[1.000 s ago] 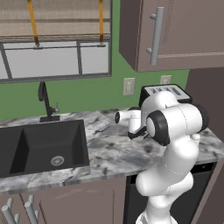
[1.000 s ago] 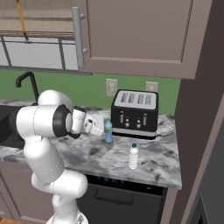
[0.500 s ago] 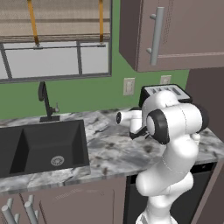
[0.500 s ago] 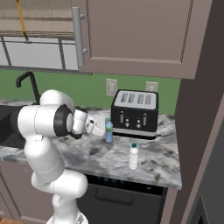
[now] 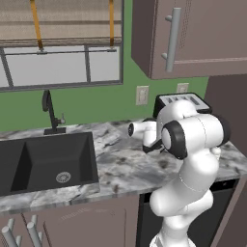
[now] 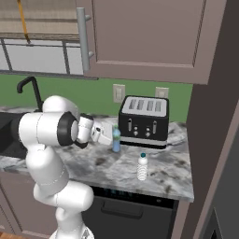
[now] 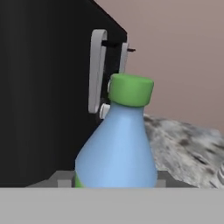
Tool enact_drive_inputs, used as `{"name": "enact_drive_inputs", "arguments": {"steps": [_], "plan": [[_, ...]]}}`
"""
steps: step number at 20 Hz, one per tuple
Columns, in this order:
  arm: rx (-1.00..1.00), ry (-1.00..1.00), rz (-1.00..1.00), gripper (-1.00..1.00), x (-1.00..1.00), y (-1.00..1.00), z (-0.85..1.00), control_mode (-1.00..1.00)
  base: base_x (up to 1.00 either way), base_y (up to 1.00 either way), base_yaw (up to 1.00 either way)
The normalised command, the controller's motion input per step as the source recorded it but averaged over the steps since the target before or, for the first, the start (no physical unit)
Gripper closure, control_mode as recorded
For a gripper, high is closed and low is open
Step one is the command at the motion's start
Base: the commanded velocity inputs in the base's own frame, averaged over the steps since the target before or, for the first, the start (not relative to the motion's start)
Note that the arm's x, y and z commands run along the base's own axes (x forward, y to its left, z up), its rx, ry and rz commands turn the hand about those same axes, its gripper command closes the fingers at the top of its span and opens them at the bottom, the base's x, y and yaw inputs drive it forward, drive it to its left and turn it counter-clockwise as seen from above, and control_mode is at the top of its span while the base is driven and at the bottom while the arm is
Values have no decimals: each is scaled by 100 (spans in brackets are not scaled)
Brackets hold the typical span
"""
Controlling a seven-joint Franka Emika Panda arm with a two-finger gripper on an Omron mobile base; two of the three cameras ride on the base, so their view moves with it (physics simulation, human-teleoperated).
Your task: Take the bottled waters from the counter and place them in the freezer to freeze. Close the freezer door after placing the bottles.
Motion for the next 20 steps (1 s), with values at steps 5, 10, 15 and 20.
{"name": "enact_drive_inputs", "arguments": {"steps": [5, 10, 15, 20], "plan": [[-2, -11, 0, 100, -19, 22, 64, -100, 0, 0, 0], [-3, -10, 0, 100, -30, 31, 83, -100, 0, 0, 0], [0, -6, 0, 100, -56, 22, 86, -100, 0, 0, 0], [0, 0, 0, 100, -69, 44, 69, -100, 0, 0, 0]]}}
